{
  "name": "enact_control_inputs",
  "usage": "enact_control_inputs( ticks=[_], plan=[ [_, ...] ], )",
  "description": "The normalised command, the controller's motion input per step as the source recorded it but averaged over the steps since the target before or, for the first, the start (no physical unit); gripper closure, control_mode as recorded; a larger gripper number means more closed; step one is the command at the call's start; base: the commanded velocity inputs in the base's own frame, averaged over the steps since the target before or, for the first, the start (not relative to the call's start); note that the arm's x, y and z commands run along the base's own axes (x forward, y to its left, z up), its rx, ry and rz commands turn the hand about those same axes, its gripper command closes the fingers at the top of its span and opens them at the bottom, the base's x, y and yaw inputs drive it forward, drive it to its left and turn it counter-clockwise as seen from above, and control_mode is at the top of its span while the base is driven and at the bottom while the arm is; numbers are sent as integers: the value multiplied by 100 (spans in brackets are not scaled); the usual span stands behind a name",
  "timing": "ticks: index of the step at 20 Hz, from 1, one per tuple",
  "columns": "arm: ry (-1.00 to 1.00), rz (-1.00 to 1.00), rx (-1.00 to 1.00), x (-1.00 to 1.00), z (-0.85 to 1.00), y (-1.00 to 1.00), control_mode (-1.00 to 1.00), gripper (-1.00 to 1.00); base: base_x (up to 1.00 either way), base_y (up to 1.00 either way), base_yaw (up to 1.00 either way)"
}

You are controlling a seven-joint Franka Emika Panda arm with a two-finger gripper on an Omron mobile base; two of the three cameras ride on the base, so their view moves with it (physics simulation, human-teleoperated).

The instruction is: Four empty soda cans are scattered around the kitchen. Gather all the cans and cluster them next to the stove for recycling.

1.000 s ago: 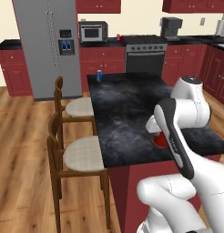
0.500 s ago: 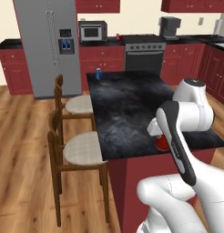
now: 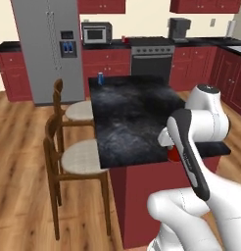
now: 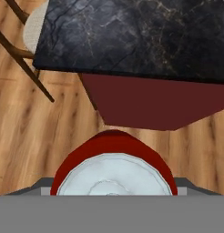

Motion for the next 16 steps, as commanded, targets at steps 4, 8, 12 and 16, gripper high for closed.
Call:
enact_control_inputs(
  ticks=[4, 8, 12, 16],
  plan=[
    [0, 0, 0, 0, 0, 0, 100, 100, -51, -69, 1],
    [0, 0, 0, 0, 0, 0, 100, 100, -44, -64, 0],
    [0, 0, 0, 0, 0, 0, 100, 100, -28, -67, 0],
    [0, 0, 0, 0, 0, 0, 100, 100, -7, -65, 0]
  ],
)
